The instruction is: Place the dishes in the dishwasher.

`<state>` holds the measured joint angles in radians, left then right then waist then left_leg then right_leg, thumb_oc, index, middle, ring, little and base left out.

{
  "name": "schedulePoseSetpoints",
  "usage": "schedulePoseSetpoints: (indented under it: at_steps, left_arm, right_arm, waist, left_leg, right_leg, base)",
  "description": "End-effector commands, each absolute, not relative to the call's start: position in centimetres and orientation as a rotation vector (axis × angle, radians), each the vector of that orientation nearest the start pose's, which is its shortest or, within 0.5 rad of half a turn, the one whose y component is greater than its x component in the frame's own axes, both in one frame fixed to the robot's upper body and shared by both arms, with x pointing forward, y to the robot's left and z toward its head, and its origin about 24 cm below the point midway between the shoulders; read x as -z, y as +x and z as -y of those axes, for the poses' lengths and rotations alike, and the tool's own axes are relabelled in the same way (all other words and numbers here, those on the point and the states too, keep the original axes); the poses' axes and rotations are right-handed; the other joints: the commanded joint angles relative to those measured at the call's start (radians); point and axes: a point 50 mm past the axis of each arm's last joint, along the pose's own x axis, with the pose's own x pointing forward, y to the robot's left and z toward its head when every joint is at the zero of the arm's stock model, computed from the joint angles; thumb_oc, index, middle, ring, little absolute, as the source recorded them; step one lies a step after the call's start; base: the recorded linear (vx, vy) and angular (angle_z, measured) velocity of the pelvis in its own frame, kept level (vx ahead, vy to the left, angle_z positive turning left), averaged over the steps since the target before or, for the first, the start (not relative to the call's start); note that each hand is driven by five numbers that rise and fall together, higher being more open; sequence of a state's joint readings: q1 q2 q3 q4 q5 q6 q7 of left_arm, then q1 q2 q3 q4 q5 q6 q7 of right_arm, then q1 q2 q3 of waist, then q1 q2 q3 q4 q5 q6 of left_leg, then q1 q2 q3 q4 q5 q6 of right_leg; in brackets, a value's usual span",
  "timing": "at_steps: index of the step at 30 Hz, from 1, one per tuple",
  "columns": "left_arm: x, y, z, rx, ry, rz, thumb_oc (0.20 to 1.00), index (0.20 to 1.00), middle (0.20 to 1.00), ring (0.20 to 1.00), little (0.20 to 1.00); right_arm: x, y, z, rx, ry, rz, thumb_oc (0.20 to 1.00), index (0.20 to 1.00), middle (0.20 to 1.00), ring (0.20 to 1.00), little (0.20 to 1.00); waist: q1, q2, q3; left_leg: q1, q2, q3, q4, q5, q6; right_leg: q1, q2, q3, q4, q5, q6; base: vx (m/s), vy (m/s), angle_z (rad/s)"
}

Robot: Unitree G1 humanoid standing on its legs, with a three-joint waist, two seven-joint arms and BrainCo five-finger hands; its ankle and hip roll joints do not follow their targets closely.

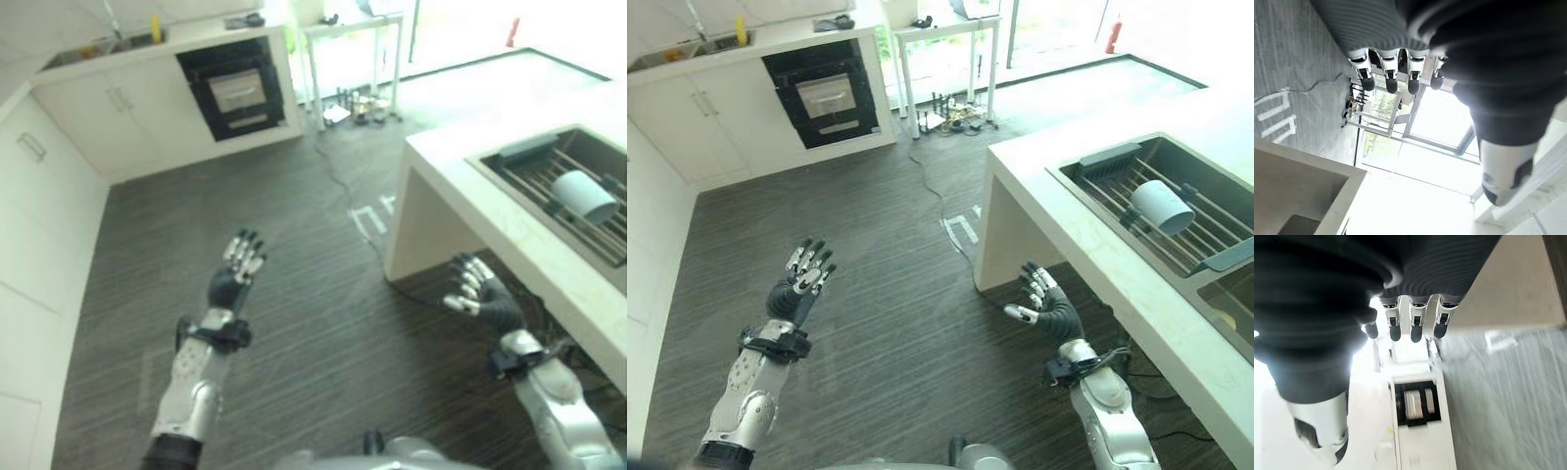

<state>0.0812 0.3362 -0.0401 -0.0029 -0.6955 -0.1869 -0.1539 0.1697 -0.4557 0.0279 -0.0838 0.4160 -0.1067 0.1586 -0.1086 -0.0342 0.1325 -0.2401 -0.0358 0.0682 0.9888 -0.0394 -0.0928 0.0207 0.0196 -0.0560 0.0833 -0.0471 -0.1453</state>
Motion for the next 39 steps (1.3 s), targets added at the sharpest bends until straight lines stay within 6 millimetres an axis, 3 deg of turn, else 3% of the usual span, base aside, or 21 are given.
schedulePoseSetpoints:
  at_steps: [1,5,7,8,10,12,14,17,20,22,23,24,25,26,28,32,37,39]
  left_arm:
    - [-8.1,22.9,-22.6,0.084,-0.337,0.291,1.000,1.000,1.000,1.000,1.000]
    - [-9.2,21.9,-24.0,0.043,-0.331,0.370,1.000,1.000,1.000,1.000,1.000]
    - [-9.4,21.4,-24.3,0.036,-0.329,0.399,1.000,1.000,1.000,1.000,1.000]
    - [-9.9,20.8,-24.3,0.044,-0.298,0.436,1.000,1.000,1.000,1.000,1.000]
    - [-10.4,21.3,-24.2,0.045,-0.254,0.448,1.000,1.000,1.000,1.000,1.000]
    - [-11.2,21.9,-24.0,0.062,-0.229,0.455,1.000,1.000,1.000,1.000,1.000]
    - [-11.7,22.5,-23.6,0.093,-0.192,0.463,1.000,1.000,1.000,1.000,1.000]
    - [-12.4,22.7,-23.2,0.125,-0.183,0.478,1.000,1.000,1.000,1.000,1.000]
    - [-12.9,22.6,-22.9,0.177,-0.191,0.503,1.000,1.000,1.000,1.000,1.000]
    - [-13.3,22.2,-22.8,0.175,-0.164,0.529,1.000,1.000,1.000,1.000,1.000]
    - [-13.4,22.1,-22.8,0.168,-0.151,0.536,1.000,1.000,1.000,1.000,1.000]
    - [-13.8,21.9,-22.6,0.159,-0.138,0.550,1.000,1.000,1.000,1.000,1.000]
    - [-13.8,21.9,-22.6,0.159,-0.134,0.547,1.000,1.000,1.000,1.000,1.000]
    - [-13.7,21.8,-22.5,0.150,-0.119,0.542,1.000,1.000,1.000,1.000,1.000]
    - [-13.6,21.8,-22.6,0.140,-0.101,0.524,1.000,1.000,1.000,1.000,1.000]
    - [-13.3,22.0,-23.1,0.117,-0.162,0.511,1.000,1.000,1.000,1.000,1.000]
    - [-13.0,22.4,-22.8,0.124,-0.262,0.509,1.000,1.000,1.000,1.000,1.000]
    - [-13.1,22.4,-22.6,0.128,-0.288,0.520,1.000,1.000,1.000,1.000,1.000]
  right_arm:
    - [-9.1,22.7,22.2,-0.211,-0.008,0.207,1.000,1.000,1.000,1.000,1.000]
    - [-9.9,23.1,21.7,-0.248,-0.025,0.227,1.000,1.000,1.000,1.000,1.000]
    - [-9.9,23.0,21.5,-0.257,-0.038,0.232,1.000,1.000,1.000,1.000,1.000]
    - [-10.1,22.7,21.6,-0.254,-0.042,0.248,1.000,1.000,1.000,1.000,1.000]
    - [-10.3,22.8,21.7,-0.243,-0.030,0.254,1.000,1.000,1.000,1.000,1.000]
    - [-10.8,22.5,22.0,-0.236,0.000,0.262,1.000,1.000,1.000,1.000,1.000]
    - [-10.8,22.1,21.8,-0.245,0.004,0.267,1.000,1.000,1.000,1.000,1.000]
    - [-10.9,21.9,21.6,-0.244,0.009,0.276,1.000,1.000,1.000,1.000,1.000]
    - [-10.7,22.6,20.8,-0.277,0.030,0.268,1.000,1.000,1.000,1.000,1.000]
    - [-10.8,23.2,19.5,-0.327,0.037,0.272,1.000,1.000,1.000,1.000,1.000]
    - [-10.9,23.3,19.2,-0.341,0.042,0.278,1.000,1.000,1.000,1.000,1.000]
    - [-11.3,23.8,18.6,-0.365,0.053,0.296,1.000,1.000,1.000,1.000,1.000]
    - [-11.4,24.0,18.4,-0.366,0.055,0.298,1.000,1.000,1.000,1.000,1.000]
    - [-11.5,24.3,17.8,-0.374,0.063,0.308,1.000,1.000,1.000,1.000,1.000]
    - [-11.4,24.1,17.2,-0.375,0.084,0.321,1.000,1.000,1.000,1.000,1.000]
    - [-11.0,23.4,17.7,-0.355,0.090,0.320,1.000,1.000,1.000,1.000,1.000]
    - [-11.5,23.4,18.7,-0.311,0.080,0.339,1.000,1.000,1.000,1.000,1.000]
    - [-11.8,23.4,19.3,-0.298,0.073,0.348,1.000,1.000,1.000,1.000,1.000]
  waist:
    - [0.012,-0.019,0.006]
    - [0.052,0.015,-0.001]
    - [0.075,0.024,0.000]
    - [0.097,0.023,0.003]
    - [0.088,0.022,-0.001]
    - [0.083,0.028,-0.012]
    - [0.077,0.023,-0.028]
    - [0.088,0.010,-0.039]
    - [0.123,0.008,-0.042]
    - [0.165,0.005,-0.039]
    - [0.176,0.004,-0.037]
    - [0.198,-0.008,-0.030]
    - [0.200,-0.010,-0.030]
    - [0.202,-0.018,-0.028]
    - [0.183,-0.018,-0.021]
    - [0.144,-0.013,-0.022]
    - [0.096,-0.014,-0.018]
    - [0.071,-0.011,-0.013]
  left_leg:
    - [0.115,0.087,0.012,-0.465,0.165,0.054]
    - [0.178,0.092,-0.093,-0.979,0.198,0.049]
    - [0.156,0.086,-0.162,-1.042,0.234,0.036]
    - [0.113,0.091,-0.203,-1.054,0.235,0.035]
    - [0.142,0.090,-0.161,-1.052,0.195,0.045]
    - [0.162,0.082,-0.165,-1.051,0.180,0.062]
    - [0.193,0.065,-0.142,-1.064,0.161,0.081]
    - [0.221,0.041,-0.132,-1.073,0.137,0.103]
    - [0.238,0.042,-0.091,-1.076,0.122,0.108]
    - [0.257,0.055,-0.019,-1.076,0.101,0.097]
    - [0.261,0.062,0.009,-1.076,0.094,0.092]
    - [0.271,0.068,0.074,-1.076,0.076,0.084]
    - [0.272,0.069,0.084,-1.076,0.073,0.084]
    - [0.283,0.070,0.120,-1.076,0.062,0.082]
    - [0.320,0.067,0.151,-1.076,0.028,0.089]
    - [0.356,0.072,0.182,-1.075,0.007,0.101]
    - [0.369,0.114,0.198,-0.991,-0.015,0.084]
    - [0.361,0.139,0.197,-0.905,-0.020,0.069]
  right_leg:
    - [0.032,-0.007,0.029,-0.060,0.088,0.123]
    - [0.086,0.029,0.122,-0.077,0.039,0.147]
    - [0.127,0.034,0.169,-0.077,0.008,0.147]
    - [0.182,0.012,0.211,-0.066,-0.039,0.154]
    - [0.199,-0.023,0.195,-0.055,-0.052,0.177]
    - [0.190,-0.044,0.181,-0.024,-0.057,0.202]
    - [0.149,-0.076,0.142,0.040,-0.022,0.230]
    - [0.106,-0.109,0.078,0.090,-0.005,0.244]
    - [0.073,-0.126,-0.031,0.108,0.000,0.252]
    - [0.059,-0.159,-0.183,0.032,0.012,0.258]
    - [0.053,-0.169,-0.222,0.001,0.028,0.260]
    - [0.036,-0.197,-0.316,-0.096,0.110,0.276]
    - [0.034,-0.202,-0.324,-0.110,0.125,0.278]
    - [0.023,-0.221,-0.348,-0.148,0.177,0.289]
    - [-0.021,-0.239,-0.322,-0.159,0.234,0.303]
    - [-0.025,-0.215,-0.295,-0.161,0.211,0.300]
    - [-0.003,-0.170,-0.238,-0.158,0.169,0.261]
    - [0.008,-0.146,-0.208,-0.148,0.153,0.234]
  base:
    - [0.31,0.118,-0.67]
    - [0.41,0.308,-0.81]
    - [0.47,0.401,-1.19]
    - [0.48,0.484,-1.28]
    - [0.33,0.436,-1.60]
    - [0.18,0.361,-1.14]
    - [0.19,0.371,-0.33]
    - [0.10,0.228,-0.41]
    - [0.03,0.150,-0.71]
    - [-0.03,0.053,-1.26]
    - [-0.05,-0.099,-2.36]
    - [-0.03,-0.135,-2.67]
    - [0.00,-0.207,-2.24]
    - [0.03,-0.132,-1.15]
    - [0.20,-0.316,-0.94]
    - [0.29,-0.445,-0.16]
    - [0.22,-0.388,-0.29]
    - [0.22,-0.378,-0.16]
